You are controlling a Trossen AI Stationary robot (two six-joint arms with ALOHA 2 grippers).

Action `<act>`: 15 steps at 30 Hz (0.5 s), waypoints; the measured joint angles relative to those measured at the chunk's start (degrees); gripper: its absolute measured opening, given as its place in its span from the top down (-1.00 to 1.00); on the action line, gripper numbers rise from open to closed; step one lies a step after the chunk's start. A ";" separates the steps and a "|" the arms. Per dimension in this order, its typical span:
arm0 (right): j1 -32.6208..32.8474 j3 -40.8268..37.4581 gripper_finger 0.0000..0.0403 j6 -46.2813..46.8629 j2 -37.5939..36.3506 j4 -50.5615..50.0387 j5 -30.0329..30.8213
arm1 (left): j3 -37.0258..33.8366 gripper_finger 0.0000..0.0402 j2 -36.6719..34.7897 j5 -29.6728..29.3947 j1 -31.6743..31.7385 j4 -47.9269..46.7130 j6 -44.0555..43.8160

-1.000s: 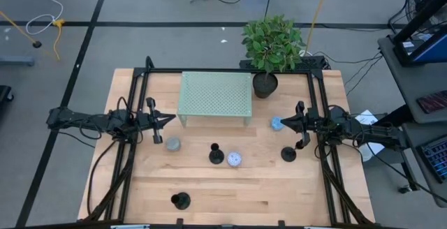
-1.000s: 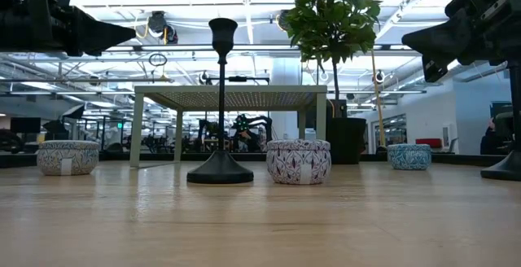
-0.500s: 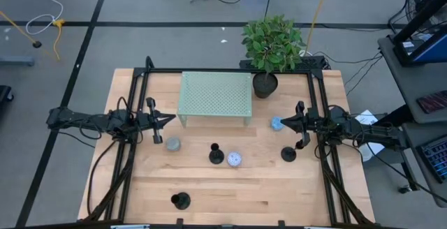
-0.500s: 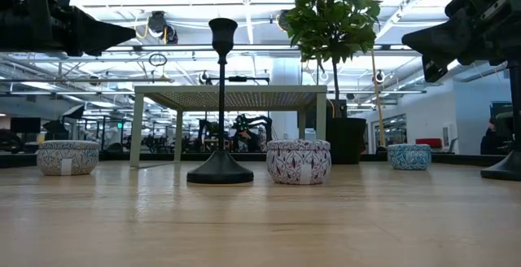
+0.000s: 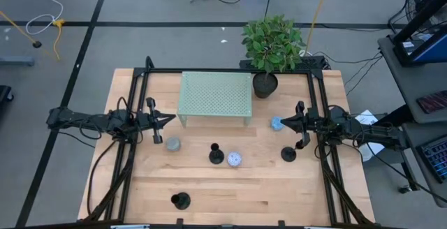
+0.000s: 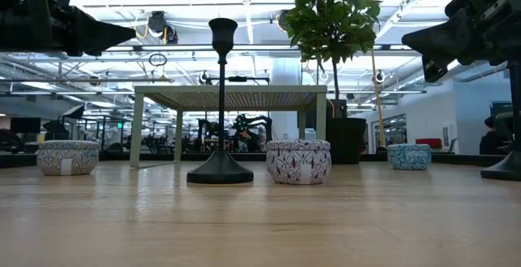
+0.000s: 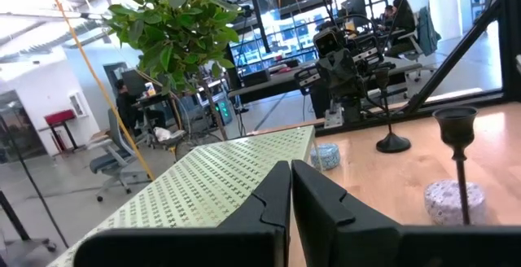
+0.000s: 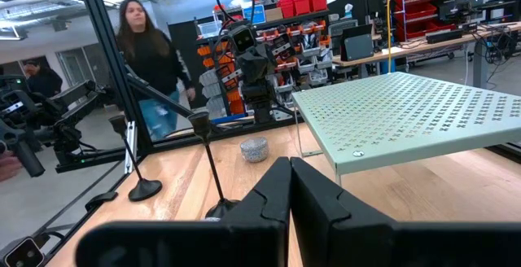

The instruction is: Pick & Place candle stick holders

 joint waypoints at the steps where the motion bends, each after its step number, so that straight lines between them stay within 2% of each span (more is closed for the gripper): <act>1: 0.01 0.01 1.00 0.00 -0.01 0.00 0.00 | 0.00 0.89 -0.02 -0.19 0.00 0.00 1.50; 4: -0.01 0.02 1.00 0.00 -0.02 0.00 0.00 | 0.01 0.89 -0.02 -1.92 0.00 0.00 7.56; 7: -0.01 0.00 1.00 0.00 -0.02 0.00 0.00 | 0.01 0.89 -0.02 -2.10 0.00 0.00 8.75; 12: 0.00 0.01 1.00 0.43 0.00 0.00 -0.06 | 0.02 0.89 -0.02 -1.90 0.00 0.02 8.00; 15: 0.00 0.02 1.00 1.51 0.00 0.49 0.02 | 0.02 0.89 -0.02 0.80 0.00 0.12 0.80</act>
